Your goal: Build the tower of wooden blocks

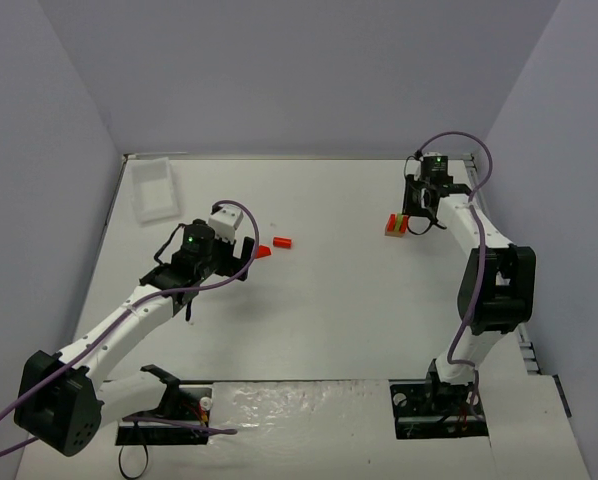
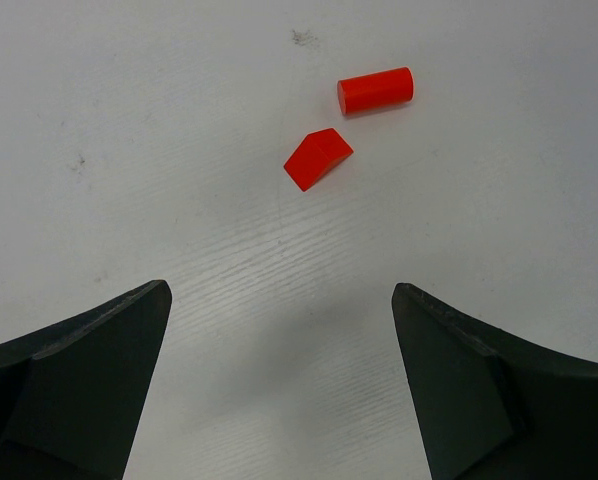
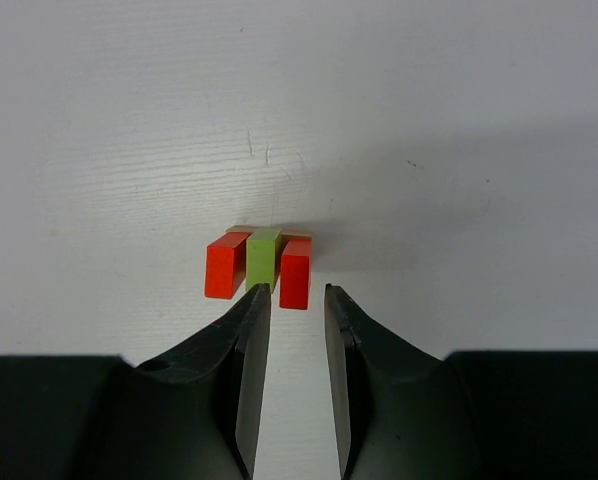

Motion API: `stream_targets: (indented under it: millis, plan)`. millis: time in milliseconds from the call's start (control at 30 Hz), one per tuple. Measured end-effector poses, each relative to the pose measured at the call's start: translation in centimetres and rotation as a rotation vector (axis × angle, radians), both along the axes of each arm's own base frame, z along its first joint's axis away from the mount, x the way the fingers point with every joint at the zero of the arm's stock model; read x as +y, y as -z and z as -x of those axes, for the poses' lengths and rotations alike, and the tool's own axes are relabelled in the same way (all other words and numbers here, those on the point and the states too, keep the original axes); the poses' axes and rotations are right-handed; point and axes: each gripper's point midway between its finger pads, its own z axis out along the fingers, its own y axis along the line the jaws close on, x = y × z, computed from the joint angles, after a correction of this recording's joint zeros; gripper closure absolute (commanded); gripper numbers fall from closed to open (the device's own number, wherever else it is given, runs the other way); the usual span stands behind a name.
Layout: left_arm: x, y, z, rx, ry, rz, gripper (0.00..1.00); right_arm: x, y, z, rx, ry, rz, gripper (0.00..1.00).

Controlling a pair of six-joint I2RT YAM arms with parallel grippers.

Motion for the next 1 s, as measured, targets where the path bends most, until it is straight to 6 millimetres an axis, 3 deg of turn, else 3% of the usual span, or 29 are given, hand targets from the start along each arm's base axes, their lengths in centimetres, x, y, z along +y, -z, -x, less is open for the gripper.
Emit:
stream_targets:
  millis: [100,367,433,633,1000]
  plan:
    - [0.0,0.1,0.0,0.002,0.0,-0.001,0.09,0.1,-0.5,0.1,-0.01,0.009,-0.01,0.63]
    - [-0.1,0.2,0.0,0.005,0.004,-0.001,0.09,0.8,-0.7,0.2,-0.008,0.047,-0.077,0.13]
    - [-0.1,0.2,0.0,0.005,0.005,-0.002,0.09,1.0,-0.7,0.2,-0.006,0.062,-0.088,0.09]
    - [-0.1,0.2,0.0,0.005,0.01,-0.005,0.09,1.9,-0.2,0.3,0.009,0.082,-0.102,0.09]
    - [-0.1,0.4,0.1,0.012,0.01,-0.009,0.09,2.4,3.8,0.7,0.105,0.09,-0.083,0.16]
